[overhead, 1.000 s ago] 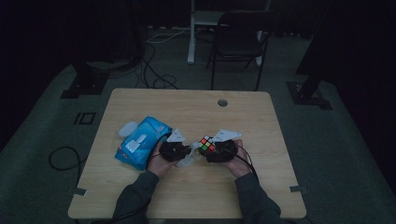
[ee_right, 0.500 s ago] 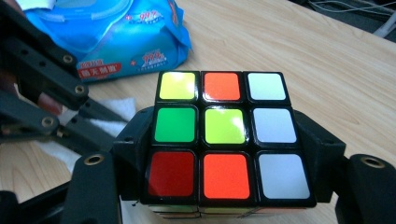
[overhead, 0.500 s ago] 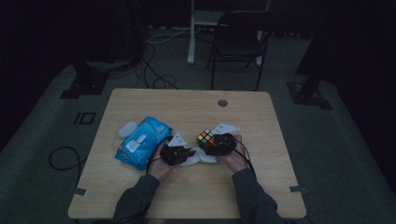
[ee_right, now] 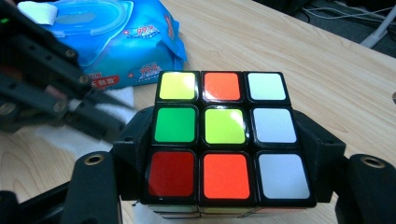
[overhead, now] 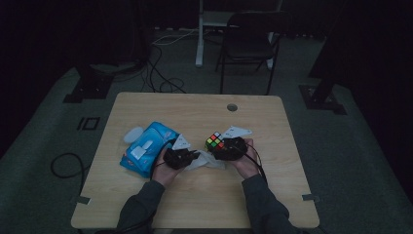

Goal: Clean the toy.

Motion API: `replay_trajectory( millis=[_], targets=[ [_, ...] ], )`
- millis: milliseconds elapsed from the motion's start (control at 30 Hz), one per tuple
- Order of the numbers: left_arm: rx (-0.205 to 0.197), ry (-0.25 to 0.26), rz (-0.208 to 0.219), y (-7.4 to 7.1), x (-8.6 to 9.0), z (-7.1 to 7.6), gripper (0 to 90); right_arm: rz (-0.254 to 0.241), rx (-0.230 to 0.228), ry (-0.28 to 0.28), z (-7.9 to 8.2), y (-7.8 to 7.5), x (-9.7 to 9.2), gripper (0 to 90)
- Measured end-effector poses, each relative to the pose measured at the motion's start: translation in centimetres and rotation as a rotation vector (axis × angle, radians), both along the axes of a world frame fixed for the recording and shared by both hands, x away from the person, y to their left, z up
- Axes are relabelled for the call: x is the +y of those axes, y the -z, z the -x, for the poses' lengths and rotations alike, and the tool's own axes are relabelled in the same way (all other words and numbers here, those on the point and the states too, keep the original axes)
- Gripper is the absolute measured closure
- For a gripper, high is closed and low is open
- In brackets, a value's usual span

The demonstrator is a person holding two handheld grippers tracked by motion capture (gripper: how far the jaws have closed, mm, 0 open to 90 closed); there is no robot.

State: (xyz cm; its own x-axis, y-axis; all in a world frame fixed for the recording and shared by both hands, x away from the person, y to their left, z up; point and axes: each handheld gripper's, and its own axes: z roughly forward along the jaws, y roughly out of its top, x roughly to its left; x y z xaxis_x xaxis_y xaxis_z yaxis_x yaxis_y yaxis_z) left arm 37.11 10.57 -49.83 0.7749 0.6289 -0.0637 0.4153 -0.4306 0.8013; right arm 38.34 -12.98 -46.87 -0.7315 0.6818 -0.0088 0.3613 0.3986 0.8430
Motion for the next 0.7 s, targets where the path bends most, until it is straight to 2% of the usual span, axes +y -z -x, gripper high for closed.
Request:
replay_trajectory(
  millis=[100, 267, 333, 533, 700],
  targets=[
    [0.005, -0.036, 0.002, -0.2, 0.6, -0.5, 85.9, 0.001, -0.002, -0.009, 0.2, -0.1, -0.2, 33.8],
    [-0.008, -0.058, 0.029, -0.8, 1.2, -0.7, 85.9, 0.005, 0.005, -0.03, 0.5, 0.0, -0.3, 33.8],
    [-0.029, -0.061, 0.046, -1.6, 1.2, -0.6, 85.9, 0.017, 0.017, -0.046, 0.6, 0.6, 0.0, 33.8],
    [-0.066, -0.037, 0.077, -3.0, 0.8, -0.1, 85.9, 0.056, 0.057, -0.078, 0.5, 2.2, 1.0, 33.8],
    [-0.077, 0.002, 0.101, -3.4, 0.3, 0.6, 85.9, 0.065, 0.082, -0.072, -0.5, 3.0, 1.6, 33.8]
  ],
)
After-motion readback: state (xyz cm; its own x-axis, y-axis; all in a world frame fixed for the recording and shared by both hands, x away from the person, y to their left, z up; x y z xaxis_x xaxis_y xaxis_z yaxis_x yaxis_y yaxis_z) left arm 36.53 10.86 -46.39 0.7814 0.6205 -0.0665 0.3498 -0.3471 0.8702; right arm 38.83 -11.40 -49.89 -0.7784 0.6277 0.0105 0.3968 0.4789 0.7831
